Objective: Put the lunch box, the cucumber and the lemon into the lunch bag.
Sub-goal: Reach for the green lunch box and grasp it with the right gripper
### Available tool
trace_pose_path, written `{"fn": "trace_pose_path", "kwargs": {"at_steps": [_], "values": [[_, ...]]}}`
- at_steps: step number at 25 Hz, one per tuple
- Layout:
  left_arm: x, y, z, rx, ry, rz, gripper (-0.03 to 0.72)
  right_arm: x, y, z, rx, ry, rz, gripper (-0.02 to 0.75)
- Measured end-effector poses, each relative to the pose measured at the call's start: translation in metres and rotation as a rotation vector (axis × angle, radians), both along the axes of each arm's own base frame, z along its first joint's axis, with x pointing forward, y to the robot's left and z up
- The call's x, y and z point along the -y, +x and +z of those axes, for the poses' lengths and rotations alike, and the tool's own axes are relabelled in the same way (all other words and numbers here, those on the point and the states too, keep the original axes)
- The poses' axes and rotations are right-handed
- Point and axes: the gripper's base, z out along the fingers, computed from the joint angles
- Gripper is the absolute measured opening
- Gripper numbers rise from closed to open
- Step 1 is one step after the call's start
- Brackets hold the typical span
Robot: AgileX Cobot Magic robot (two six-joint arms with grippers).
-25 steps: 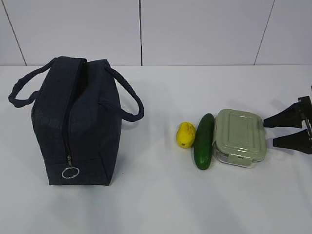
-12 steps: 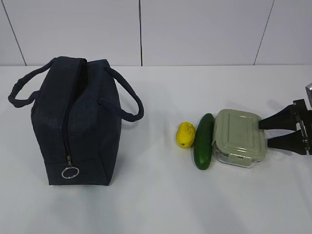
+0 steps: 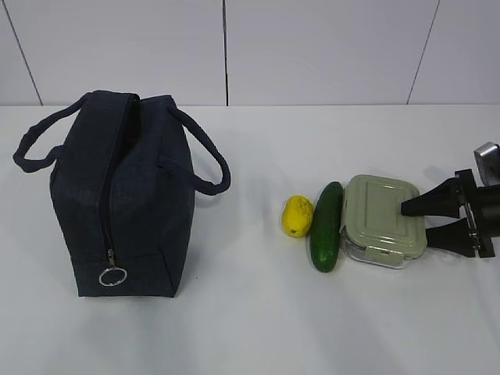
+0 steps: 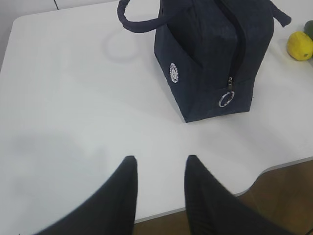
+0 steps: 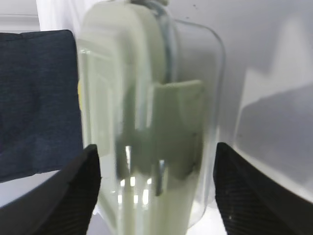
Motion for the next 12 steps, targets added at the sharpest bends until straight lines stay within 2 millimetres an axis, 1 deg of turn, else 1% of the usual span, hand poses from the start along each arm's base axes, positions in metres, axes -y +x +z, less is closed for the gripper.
{"fn": "trace_pose_path", "kwargs": {"at_steps": [3, 12], "values": [[0.0, 0.0, 0.0, 0.0, 0.0, 0.0, 0.235, -0.0001, 0.0007, -0.0059, -0.006, 0.014, -0.011, 0.557], [0.0, 0.0, 0.0, 0.0, 0.0, 0.0, 0.235, 0.0002, 0.0026, -0.0055, 0.013, 0.02, -0.025, 0.556]]}}
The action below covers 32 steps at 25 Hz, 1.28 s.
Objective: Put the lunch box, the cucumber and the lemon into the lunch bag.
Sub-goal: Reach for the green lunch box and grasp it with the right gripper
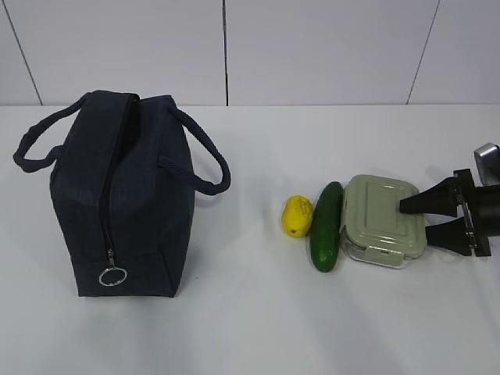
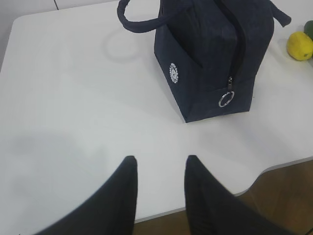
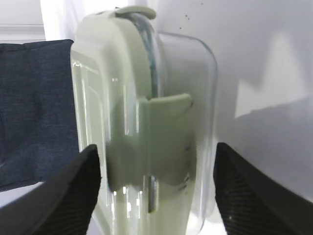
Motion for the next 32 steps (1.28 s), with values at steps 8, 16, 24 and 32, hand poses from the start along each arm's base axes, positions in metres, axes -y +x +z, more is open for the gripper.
{"fn": "trace_pose_path", "kwargs": {"at_steps": [8, 16, 24, 32], "values": [[0.0, 0.0, 0.0, 0.0, 0.0, 0.0, 0.235, -0.011, 0.003, -0.001, 0.013, -0.008, 0.035, 0.556], [0.0, 0.0, 0.0, 0.0, 0.0, 0.0, 0.235, -0.015, 0.005, 0.0, 0.027, -0.002, 0.031, 0.556], [0.0, 0.0, 0.0, 0.0, 0.0, 0.0, 0.235, -0.015, 0.006, 0.001, 0.033, -0.002, 0.029, 0.555], [0.0, 0.0, 0.0, 0.0, 0.0, 0.0, 0.235, -0.015, 0.006, 0.001, 0.049, -0.01, 0.038, 0.539]]}}
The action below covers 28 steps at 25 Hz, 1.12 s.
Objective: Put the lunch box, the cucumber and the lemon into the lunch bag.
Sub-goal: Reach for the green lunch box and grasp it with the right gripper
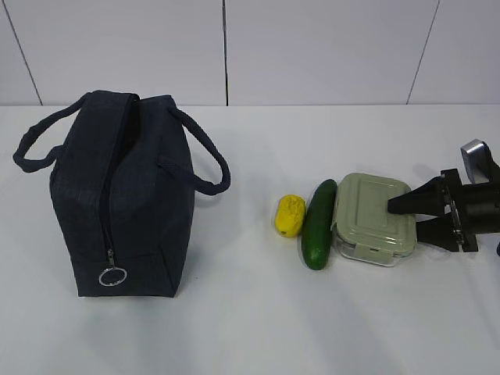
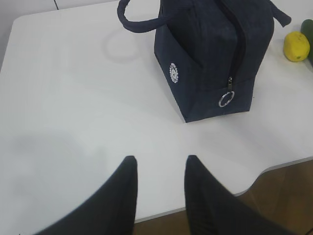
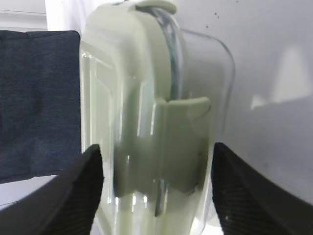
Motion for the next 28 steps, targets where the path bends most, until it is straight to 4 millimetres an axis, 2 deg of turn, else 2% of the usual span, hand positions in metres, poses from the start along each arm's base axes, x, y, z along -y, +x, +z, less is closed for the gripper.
{"fn": "trace_pose_path", "kwargs": {"at_steps": [7, 14, 20, 28], "values": [[0.0, 0.0, 0.0, 0.0, 0.0, 0.0, 0.235, 0.0, -0.0002, -0.0001, 0.003, -0.003, 0.005, 0.457], [0.0, 0.0, 0.0, 0.0, 0.0, 0.0, 0.235, 0.0, -0.0002, -0.0001, 0.004, -0.004, 0.006, 0.447], [0.0, 0.0, 0.0, 0.0, 0.0, 0.0, 0.235, 0.0, -0.0001, -0.0001, 0.005, -0.003, 0.004, 0.41], [0.0, 0.0, 0.0, 0.0, 0.0, 0.0, 0.235, 0.0, -0.0001, -0.0001, 0.005, -0.003, 0.004, 0.407]]}}
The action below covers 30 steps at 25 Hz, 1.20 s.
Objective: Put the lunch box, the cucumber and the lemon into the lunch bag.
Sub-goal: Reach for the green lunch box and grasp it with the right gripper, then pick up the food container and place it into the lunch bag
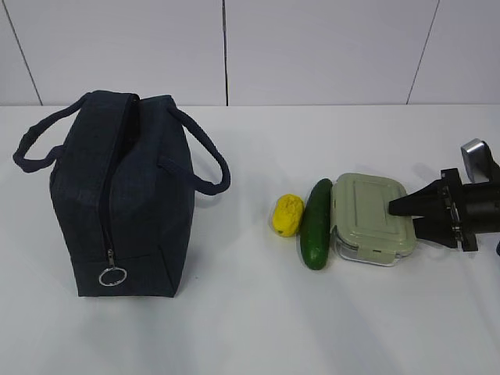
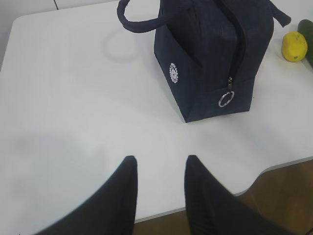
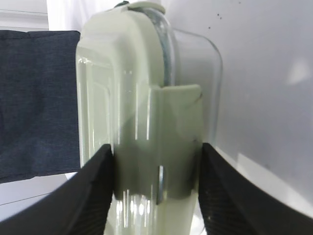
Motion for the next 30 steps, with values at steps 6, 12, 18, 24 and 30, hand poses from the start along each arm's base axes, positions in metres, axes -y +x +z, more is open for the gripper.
{"fn": "trace_pose_path", "kwargs": {"at_steps": [6, 12, 18, 24, 30], "values": [[0.0, 0.0, 0.0, 0.0, 0.0, 0.0, 0.235, 0.0, 0.0, 0.0, 0.0, 0.0, 0.0, 0.405], [0.0, 0.0, 0.0, 0.0, 0.0, 0.0, 0.235, -0.0001, -0.0001, 0.0001, 0.0, 0.001, 0.001, 0.385], [0.0, 0.0, 0.0, 0.0, 0.0, 0.0, 0.235, -0.0002, -0.0002, 0.0002, 0.0, 0.002, 0.003, 0.382], [0.0, 0.0, 0.0, 0.0, 0.0, 0.0, 0.235, -0.0002, -0.0002, 0.0002, -0.001, 0.003, 0.003, 0.38], [0.0, 0.0, 0.0, 0.0, 0.0, 0.0, 0.235, -0.0004, -0.0018, 0.0005, -0.01, -0.007, 0.019, 0.379]]}}
